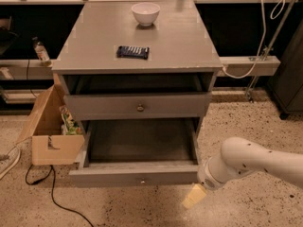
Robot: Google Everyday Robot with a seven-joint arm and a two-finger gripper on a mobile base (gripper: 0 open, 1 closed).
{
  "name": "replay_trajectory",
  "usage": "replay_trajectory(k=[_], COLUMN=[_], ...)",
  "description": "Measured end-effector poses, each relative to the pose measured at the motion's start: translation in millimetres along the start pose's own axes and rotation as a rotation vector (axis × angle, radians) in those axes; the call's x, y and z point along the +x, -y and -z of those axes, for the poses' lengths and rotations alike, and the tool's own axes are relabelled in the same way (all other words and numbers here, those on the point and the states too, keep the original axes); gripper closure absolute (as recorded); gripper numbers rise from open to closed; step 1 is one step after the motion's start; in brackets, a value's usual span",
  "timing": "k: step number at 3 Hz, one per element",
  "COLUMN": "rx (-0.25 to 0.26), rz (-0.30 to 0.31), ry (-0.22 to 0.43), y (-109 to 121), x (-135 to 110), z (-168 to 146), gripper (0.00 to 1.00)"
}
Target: Close middle drawer
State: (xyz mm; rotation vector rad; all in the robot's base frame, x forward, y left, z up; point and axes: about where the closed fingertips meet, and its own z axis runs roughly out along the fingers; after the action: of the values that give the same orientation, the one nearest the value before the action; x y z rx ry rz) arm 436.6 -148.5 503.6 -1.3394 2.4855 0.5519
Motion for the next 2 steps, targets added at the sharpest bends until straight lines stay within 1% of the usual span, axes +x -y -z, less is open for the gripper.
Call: replay_trajectory(k=[1,2], rx=[-0.042,-0.044], rz=[-0.013,-0.015], ry=[-0.034,-0.039], y=[2,7], x=[8,6], z=[-56,-83], gripper=[0.26,0.5])
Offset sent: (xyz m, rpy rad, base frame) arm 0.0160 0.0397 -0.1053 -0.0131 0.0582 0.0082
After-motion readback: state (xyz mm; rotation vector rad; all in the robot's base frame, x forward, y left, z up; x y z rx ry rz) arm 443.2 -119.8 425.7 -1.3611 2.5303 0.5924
